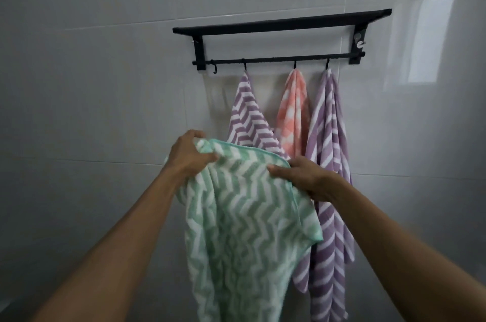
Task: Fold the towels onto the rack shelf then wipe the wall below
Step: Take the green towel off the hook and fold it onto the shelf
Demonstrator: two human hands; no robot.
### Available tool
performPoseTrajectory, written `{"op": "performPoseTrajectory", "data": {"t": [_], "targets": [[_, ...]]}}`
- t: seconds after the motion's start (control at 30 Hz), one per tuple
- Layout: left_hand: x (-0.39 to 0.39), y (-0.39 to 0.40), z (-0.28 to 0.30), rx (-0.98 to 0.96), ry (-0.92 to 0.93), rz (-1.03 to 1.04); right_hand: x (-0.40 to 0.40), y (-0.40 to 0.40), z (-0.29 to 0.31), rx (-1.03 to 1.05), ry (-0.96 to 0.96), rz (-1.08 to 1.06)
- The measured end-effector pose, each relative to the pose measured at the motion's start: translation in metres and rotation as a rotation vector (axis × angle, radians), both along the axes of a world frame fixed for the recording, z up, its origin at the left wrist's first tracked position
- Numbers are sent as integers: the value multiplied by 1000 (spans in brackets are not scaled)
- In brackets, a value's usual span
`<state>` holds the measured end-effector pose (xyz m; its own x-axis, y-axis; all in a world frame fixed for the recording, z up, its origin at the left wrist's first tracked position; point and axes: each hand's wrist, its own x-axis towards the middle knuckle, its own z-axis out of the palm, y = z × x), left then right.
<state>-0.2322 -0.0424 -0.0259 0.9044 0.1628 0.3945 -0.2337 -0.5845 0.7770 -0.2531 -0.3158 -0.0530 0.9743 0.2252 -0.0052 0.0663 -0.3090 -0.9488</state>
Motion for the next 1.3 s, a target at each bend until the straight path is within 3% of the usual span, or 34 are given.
{"op": "performPoseTrajectory", "data": {"t": [0.1,0.17,0.33,0.47,0.53,0.6,0.73,0.9,1.1,1.3], "targets": [[-12,-26,-11,26,56,-334,0,21,19,-28,-69,43],[-14,-40,-17,83,60,-449,-1,29,28,-69,-94,64],[-6,-39,-20,12,33,-290,2,21,35,-122,-36,140],[-1,-27,-21,-49,29,-174,2,1,24,-434,61,99],[1,-21,-24,-89,30,-130,0,-6,17,-455,54,33],[4,-17,-25,-127,50,-91,0,-10,13,-248,46,8],[4,-17,-27,-190,104,-77,-1,1,18,389,17,142],[0,-22,-22,-271,163,-85,-6,21,37,497,-53,133],[-5,-15,-11,-306,260,-275,-9,11,49,115,-54,339],[-4,-23,-10,-229,183,-170,-3,23,51,-579,-411,220]]}}
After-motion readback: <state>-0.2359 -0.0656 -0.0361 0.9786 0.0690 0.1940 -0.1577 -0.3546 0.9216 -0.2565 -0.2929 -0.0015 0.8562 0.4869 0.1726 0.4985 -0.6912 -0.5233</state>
